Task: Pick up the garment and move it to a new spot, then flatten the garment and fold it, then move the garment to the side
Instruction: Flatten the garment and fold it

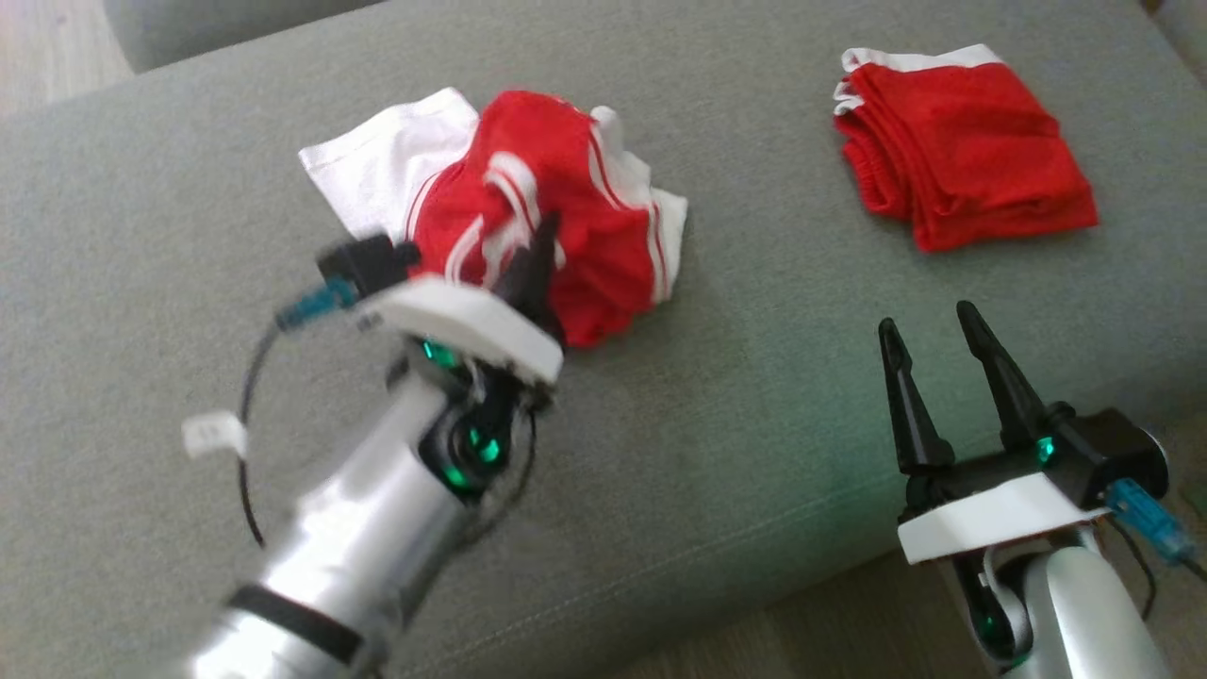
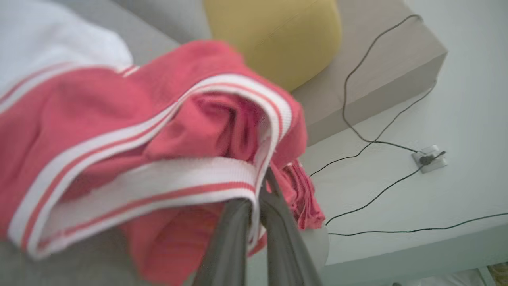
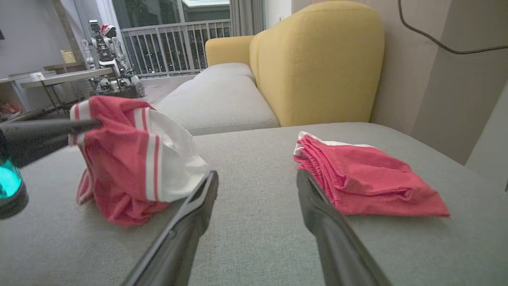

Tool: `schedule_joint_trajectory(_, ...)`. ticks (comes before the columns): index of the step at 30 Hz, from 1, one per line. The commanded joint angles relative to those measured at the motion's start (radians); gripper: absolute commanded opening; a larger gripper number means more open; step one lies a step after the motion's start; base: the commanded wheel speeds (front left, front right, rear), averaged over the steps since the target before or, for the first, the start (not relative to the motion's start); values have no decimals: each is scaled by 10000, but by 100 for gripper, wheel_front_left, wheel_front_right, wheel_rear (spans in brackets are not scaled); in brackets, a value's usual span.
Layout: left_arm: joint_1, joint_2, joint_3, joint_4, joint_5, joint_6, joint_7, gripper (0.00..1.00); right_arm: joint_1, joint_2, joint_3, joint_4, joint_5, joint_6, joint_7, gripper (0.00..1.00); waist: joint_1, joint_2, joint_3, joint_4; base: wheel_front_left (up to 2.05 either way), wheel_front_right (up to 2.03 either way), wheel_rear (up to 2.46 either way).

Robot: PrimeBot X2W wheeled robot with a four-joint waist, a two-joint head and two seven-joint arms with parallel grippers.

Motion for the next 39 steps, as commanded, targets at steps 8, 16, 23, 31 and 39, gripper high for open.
schedule_joint_trajectory(8,-3574,1120,635,-1131,621,147,1182,0,-299,-5,313,-423,516,-4,-23,100,0,0,-521,-632,0,0,0)
schedule_joint_trajectory(16,-6305,1308,1048,-1572,616,-156,2208,0,-139,-5,281,-516,721,-4,-23,100,0,0,-834,-919,0,0,0)
schedule_joint_trajectory(23,-4074,3086,738,-2908,512,288,2934,0,93,-5,-69,-740,585,-4,-23,100,0,0,-769,-343,0,0,0)
schedule_joint_trajectory(31,-135,4648,1737,-3312,-119,1274,1296,0,96,-5,-81,-730,271,-4,-23,100,0,0,-511,612,0,0,0)
schedule_joint_trajectory(39,534,4886,2564,-2577,26,1241,139,0,-65,-5,241,-506,93,-4,-23,100,0,0,-344,1134,0,0,0)
